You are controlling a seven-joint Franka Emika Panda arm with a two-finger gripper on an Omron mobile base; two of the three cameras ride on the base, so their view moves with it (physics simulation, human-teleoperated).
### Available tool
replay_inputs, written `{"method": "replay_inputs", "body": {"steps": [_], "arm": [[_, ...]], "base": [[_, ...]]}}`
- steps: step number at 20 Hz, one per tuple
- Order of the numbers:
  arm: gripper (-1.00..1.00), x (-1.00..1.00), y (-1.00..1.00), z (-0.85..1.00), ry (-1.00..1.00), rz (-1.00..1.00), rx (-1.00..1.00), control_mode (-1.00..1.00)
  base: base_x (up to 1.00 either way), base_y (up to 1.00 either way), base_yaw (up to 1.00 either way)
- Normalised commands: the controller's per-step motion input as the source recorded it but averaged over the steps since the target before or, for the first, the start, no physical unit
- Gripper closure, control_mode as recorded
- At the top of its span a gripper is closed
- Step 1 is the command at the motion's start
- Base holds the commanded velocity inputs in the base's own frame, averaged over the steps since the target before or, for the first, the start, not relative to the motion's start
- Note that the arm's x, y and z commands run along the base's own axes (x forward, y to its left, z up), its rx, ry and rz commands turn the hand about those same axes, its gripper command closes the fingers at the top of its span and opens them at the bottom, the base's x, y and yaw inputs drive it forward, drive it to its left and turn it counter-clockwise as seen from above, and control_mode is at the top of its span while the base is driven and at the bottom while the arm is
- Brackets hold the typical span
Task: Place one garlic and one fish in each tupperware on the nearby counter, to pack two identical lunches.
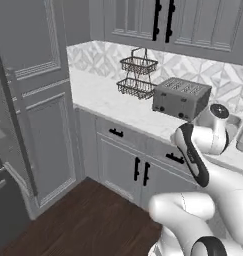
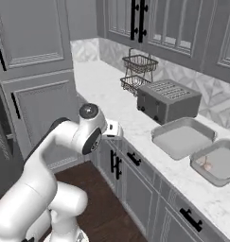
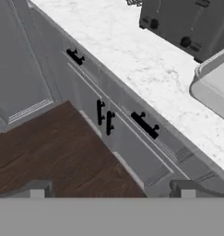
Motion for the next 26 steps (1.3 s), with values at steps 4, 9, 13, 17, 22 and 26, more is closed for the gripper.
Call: {"method": "replay_inputs", "body": {"steps": [4, 9, 13, 17, 22, 26], "arm": [[-1.0, 0.0, 0.0, 0.0, 0.0, 0.0, 0.0, 1.0], [-1.0, 0.0, 0.0, 0.0, 0.0, 0.0, 0.0, 1.0], [-1.0, 0.0, 0.0, 0.0, 0.0, 0.0, 0.0, 1.0], [-1.0, 0.0, 0.0, 0.0, 0.0, 0.0, 0.0, 1.0], [-1.0, 0.0, 0.0, 0.0, 0.0, 0.0, 0.0, 1.0], [-1.0, 0.0, 0.0, 0.0, 0.0, 0.0, 0.0, 1.0]], "base": [[-0.32, 0.86, 0.8], [-0.43, 1.0, 0.67], [0.04, 1.0, 0.39], [0.94, 0.92, 0.01], [1.0, 0.61, -0.16], [1.0, -0.28, 0.2]]}}
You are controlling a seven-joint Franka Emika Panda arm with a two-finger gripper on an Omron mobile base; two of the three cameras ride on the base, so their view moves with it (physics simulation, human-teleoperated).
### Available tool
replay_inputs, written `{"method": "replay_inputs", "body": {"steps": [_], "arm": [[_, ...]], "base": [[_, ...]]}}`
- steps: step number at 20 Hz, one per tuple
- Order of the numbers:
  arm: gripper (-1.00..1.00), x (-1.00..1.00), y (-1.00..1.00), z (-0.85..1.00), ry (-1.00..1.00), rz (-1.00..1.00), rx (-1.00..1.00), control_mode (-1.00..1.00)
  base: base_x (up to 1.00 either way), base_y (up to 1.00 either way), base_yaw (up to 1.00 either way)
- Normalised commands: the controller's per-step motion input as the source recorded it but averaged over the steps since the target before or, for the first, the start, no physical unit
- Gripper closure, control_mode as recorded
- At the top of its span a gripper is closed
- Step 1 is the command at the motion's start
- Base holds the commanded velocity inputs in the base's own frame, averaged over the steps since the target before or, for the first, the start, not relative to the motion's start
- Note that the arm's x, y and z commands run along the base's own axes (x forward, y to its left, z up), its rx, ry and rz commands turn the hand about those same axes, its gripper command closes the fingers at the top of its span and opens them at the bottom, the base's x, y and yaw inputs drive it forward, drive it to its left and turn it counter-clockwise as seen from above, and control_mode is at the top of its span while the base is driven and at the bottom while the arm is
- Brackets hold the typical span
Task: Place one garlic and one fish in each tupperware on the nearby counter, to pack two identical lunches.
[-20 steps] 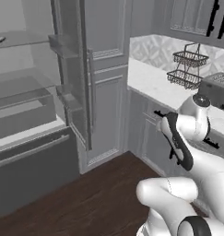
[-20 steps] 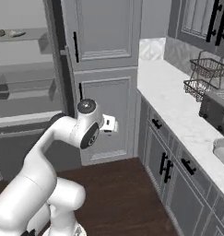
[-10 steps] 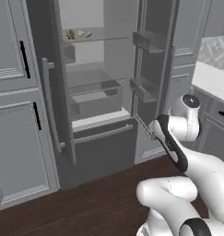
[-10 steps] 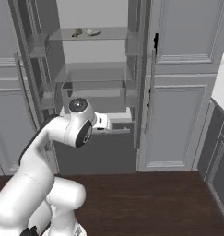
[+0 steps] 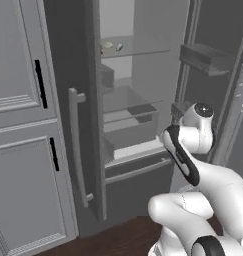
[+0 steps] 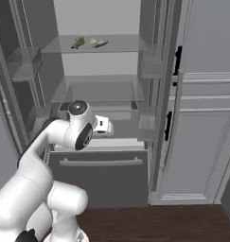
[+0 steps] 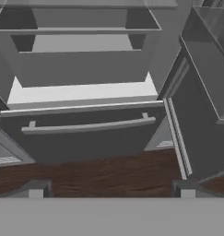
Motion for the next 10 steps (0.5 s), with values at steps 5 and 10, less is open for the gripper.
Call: {"method": "replay_inputs", "body": {"steps": [5, 10], "arm": [[-1.0, 0.0, 0.0, 0.0, 0.0, 0.0, 0.0, 1.0], [-1.0, 0.0, 0.0, 0.0, 0.0, 0.0, 0.0, 1.0]], "base": [[0.95, -0.41, 0.41], [0.21, -0.05, 0.11]]}}
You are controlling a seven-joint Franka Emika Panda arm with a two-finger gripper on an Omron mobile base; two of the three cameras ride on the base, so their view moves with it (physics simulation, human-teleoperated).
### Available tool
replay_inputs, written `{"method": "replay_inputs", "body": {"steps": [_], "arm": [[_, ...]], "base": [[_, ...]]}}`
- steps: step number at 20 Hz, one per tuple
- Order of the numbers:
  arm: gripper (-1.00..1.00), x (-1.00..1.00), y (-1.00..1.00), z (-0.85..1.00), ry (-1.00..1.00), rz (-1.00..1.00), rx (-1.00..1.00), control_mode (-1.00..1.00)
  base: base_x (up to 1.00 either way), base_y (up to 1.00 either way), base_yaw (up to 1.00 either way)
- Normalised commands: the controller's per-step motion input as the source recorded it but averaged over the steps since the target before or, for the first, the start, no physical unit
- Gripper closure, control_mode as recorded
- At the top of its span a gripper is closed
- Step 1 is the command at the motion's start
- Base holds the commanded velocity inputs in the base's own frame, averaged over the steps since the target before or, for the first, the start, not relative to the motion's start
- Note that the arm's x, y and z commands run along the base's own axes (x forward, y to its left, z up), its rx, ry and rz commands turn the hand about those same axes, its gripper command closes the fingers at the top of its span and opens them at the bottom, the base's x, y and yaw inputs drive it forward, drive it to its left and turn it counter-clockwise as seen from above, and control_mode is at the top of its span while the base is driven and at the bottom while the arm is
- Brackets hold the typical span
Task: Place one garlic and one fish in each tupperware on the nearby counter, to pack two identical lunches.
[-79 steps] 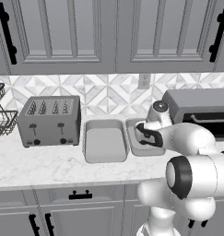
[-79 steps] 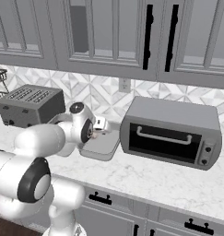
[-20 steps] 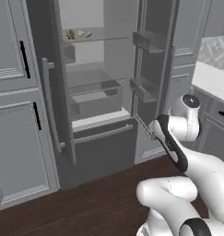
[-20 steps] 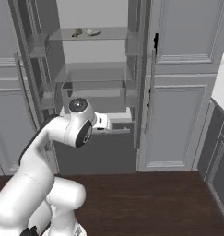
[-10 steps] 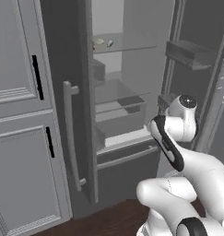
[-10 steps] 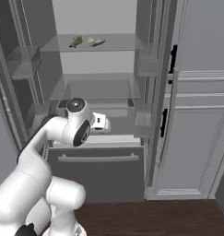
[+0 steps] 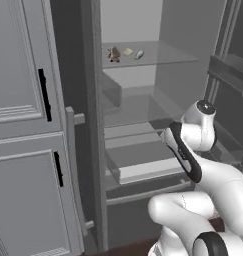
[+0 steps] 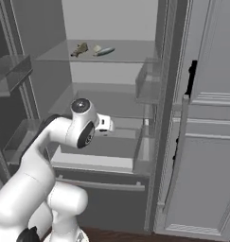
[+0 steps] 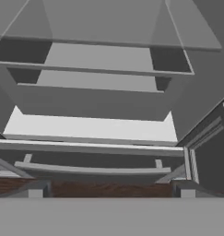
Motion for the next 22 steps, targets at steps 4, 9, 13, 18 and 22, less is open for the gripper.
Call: {"method": "replay_inputs", "body": {"steps": [4, 9, 13, 18, 22], "arm": [[-1.0, 0.0, 0.0, 0.0, 0.0, 0.0, 0.0, 1.0], [-1.0, 0.0, 0.0, 0.0, 0.0, 0.0, 0.0, 1.0], [-1.0, 0.0, 0.0, 0.44, -0.08, 0.0, 0.02, -1.0], [-1.0, -0.16, 0.0, 1.0, -0.48, -0.02, 0.01, -1.0], [-1.0, -0.29, 0.0, 1.0, -0.52, -0.05, 0.0, -1.0]], "base": [[0.94, 0.32, 0.0], [0.89, 0.0, 0.0], [0.26, 0.0, 0.0], [0.0, 0.0, 0.0], [0.0, 0.0, 0.0]]}}
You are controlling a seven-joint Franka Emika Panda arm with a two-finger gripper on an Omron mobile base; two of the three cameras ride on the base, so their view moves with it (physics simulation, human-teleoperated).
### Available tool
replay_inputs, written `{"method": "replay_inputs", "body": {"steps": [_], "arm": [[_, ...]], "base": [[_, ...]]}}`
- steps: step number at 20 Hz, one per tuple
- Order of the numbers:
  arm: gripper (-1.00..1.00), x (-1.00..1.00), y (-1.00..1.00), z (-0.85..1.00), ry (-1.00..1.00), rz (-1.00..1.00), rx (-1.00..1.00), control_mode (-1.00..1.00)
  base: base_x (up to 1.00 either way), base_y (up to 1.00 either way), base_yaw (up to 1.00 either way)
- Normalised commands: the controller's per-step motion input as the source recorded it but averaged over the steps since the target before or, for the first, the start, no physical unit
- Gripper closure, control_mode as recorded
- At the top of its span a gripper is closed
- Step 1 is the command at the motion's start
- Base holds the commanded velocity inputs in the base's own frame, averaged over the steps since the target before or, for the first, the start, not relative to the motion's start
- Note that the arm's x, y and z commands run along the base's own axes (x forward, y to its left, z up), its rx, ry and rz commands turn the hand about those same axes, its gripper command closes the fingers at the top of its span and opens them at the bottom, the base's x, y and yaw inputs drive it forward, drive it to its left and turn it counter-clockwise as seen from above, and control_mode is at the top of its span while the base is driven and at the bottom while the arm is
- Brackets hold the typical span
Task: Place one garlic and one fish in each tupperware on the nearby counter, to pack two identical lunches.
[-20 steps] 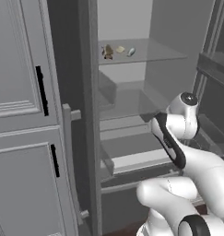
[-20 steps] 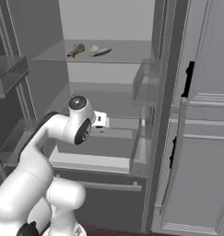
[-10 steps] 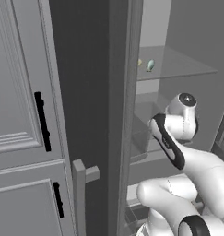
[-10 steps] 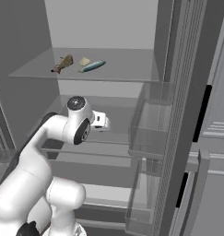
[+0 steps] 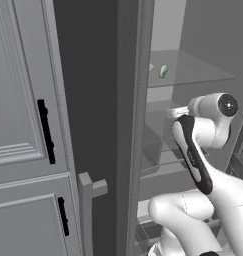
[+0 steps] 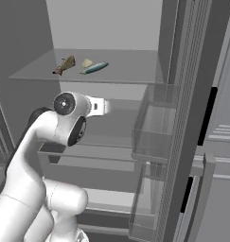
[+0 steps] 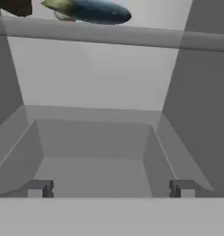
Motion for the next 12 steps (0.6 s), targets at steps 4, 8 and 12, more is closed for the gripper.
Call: {"method": "replay_inputs", "body": {"steps": [4, 8, 12], "arm": [[-1.0, -0.19, 0.21, 1.0, -0.25, -0.07, 0.0, -1.0], [-1.0, -0.34, 0.0, 1.0, -0.03, -0.06, 0.0, -1.0], [-1.0, -0.53, -0.13, 1.0, 0.28, -0.07, 0.0, -1.0]], "base": [[0.0, 0.0, 0.0], [0.0, 0.0, 0.0], [0.0, 0.0, 0.0]]}}
